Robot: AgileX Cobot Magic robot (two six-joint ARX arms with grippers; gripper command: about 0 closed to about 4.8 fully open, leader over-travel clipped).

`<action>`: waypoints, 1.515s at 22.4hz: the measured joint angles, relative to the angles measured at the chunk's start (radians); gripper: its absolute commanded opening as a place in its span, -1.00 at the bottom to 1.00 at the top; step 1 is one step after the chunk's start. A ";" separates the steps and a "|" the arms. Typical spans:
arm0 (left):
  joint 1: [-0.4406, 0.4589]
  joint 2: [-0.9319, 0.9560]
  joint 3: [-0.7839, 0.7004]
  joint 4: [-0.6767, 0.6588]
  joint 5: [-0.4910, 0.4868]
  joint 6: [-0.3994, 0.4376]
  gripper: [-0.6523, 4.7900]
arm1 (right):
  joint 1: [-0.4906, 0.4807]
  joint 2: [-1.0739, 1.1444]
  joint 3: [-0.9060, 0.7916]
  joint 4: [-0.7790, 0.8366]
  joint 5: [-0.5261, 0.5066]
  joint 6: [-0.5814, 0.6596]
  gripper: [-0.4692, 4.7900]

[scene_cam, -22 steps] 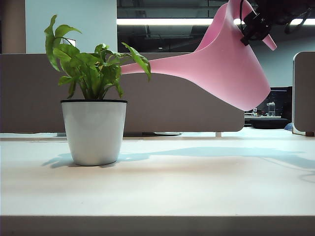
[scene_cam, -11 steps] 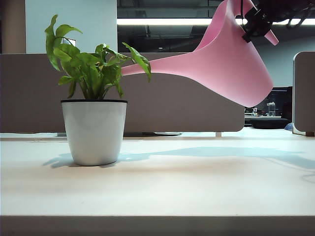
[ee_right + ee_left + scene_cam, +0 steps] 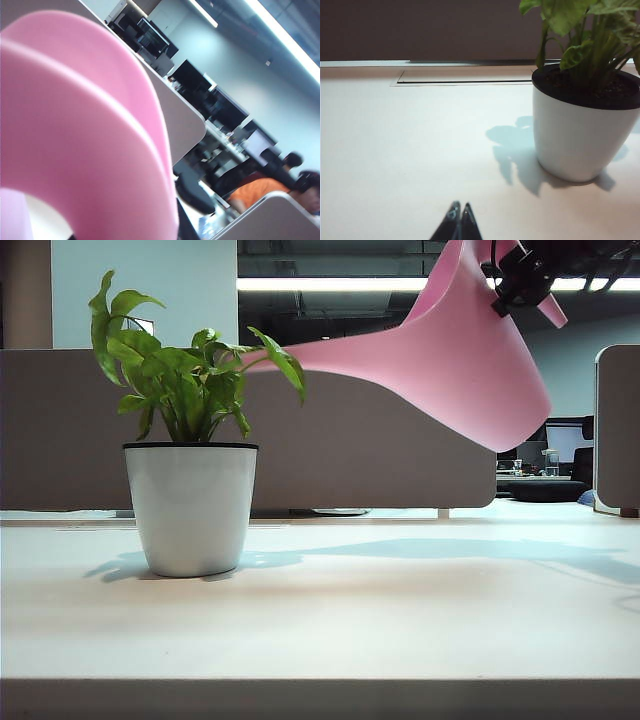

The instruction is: Pick up the watering can from the table, water the potted plant, and put the can back.

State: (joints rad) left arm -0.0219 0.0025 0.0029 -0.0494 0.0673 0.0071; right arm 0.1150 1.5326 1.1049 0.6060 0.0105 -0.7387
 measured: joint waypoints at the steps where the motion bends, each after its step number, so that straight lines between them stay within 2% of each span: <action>1: 0.000 0.000 0.000 0.000 0.000 0.000 -0.78 | 0.000 0.000 0.000 -0.009 0.009 0.027 -0.43; 5: 0.000 0.000 0.000 0.000 0.000 0.000 -0.78 | 0.002 0.000 0.000 -0.048 0.013 0.044 -0.43; 10: 0.000 0.000 0.000 0.000 0.000 0.000 -0.78 | 0.002 0.000 0.000 -0.070 0.060 0.137 -0.43; 13: 0.000 0.000 0.000 0.000 0.000 0.000 -0.78 | -0.015 0.000 -0.001 -0.166 0.116 0.242 -0.43; 18: 0.000 0.000 0.000 0.000 0.000 0.000 -0.78 | -0.083 0.000 -0.013 -0.223 0.117 0.451 -0.43; 25: 0.000 0.000 0.000 0.000 0.000 0.000 -0.78 | -0.190 0.006 -0.057 -0.173 0.012 0.760 -0.43; 28: 0.000 0.000 0.000 0.000 0.000 0.000 -0.78 | -0.200 0.027 -0.077 -0.129 -0.048 0.792 -0.43; 30: 0.000 0.000 0.000 0.000 0.000 0.000 -0.78 | -0.197 0.055 -0.089 -0.110 -0.130 0.803 -0.45; 31: 0.000 0.000 0.000 0.000 0.000 0.000 -0.78 | -0.193 0.063 -0.089 -0.109 -0.147 0.807 -0.57; 34: 0.000 0.000 0.000 0.000 0.000 0.000 -0.78 | -0.176 0.100 -0.090 -0.080 -0.165 0.826 -0.61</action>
State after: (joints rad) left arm -0.0219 0.0021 0.0029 -0.0490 0.0669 0.0071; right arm -0.0612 1.6329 1.0153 0.5262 -0.1547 0.0868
